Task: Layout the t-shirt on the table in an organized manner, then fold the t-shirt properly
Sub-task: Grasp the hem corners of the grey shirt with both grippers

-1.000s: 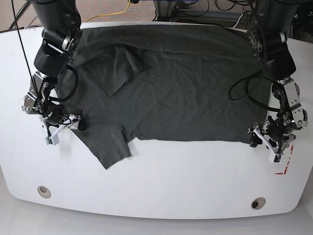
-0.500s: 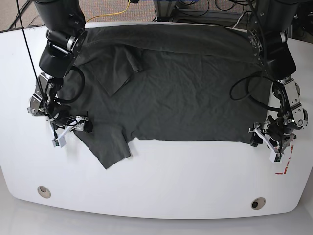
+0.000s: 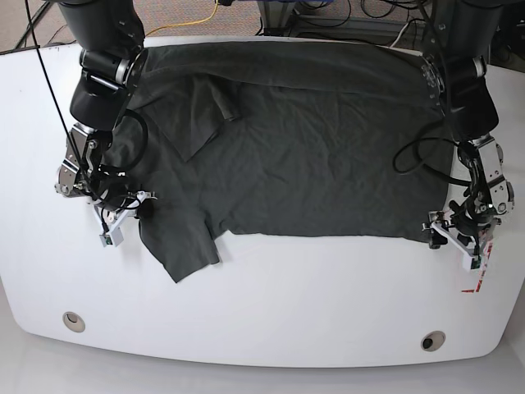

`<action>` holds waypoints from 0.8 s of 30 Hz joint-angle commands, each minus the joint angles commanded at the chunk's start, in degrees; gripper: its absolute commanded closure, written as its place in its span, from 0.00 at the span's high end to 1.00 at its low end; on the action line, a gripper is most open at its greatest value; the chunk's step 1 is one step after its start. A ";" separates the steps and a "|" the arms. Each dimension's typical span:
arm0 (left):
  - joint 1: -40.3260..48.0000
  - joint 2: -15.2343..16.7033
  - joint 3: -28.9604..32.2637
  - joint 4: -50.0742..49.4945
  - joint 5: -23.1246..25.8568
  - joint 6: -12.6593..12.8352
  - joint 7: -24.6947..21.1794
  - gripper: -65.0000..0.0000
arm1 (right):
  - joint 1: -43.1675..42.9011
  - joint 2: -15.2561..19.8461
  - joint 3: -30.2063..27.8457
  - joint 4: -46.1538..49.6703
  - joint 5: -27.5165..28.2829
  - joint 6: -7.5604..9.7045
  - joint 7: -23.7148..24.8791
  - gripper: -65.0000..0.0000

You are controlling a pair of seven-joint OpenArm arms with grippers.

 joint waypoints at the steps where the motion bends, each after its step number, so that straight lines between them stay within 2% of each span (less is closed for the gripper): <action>1: -0.44 -0.18 0.00 -1.49 0.00 0.00 -0.70 0.72 | 0.00 0.00 0.00 0.00 0.00 0.00 0.00 0.05; 4: -2.02 -0.26 0.00 -6.24 0.00 0.00 -3.25 0.78 | 0.00 0.00 0.00 0.00 0.00 0.00 0.00 0.05; 9: -3.87 -0.26 1.49 -12.57 0.00 0.00 -5.98 0.78 | -0.09 0.00 0.00 0.00 0.09 0.00 0.00 0.05; 14: -4.13 -0.09 4.13 -13.89 0.00 0.00 -6.15 0.78 | -0.09 0.00 0.00 0.00 0.18 0.00 0.00 0.05; 24: -3.08 1.85 4.31 -14.15 0.00 -0.18 -5.80 0.78 | -0.09 0.00 0.00 0.00 0.18 0.00 0.00 0.05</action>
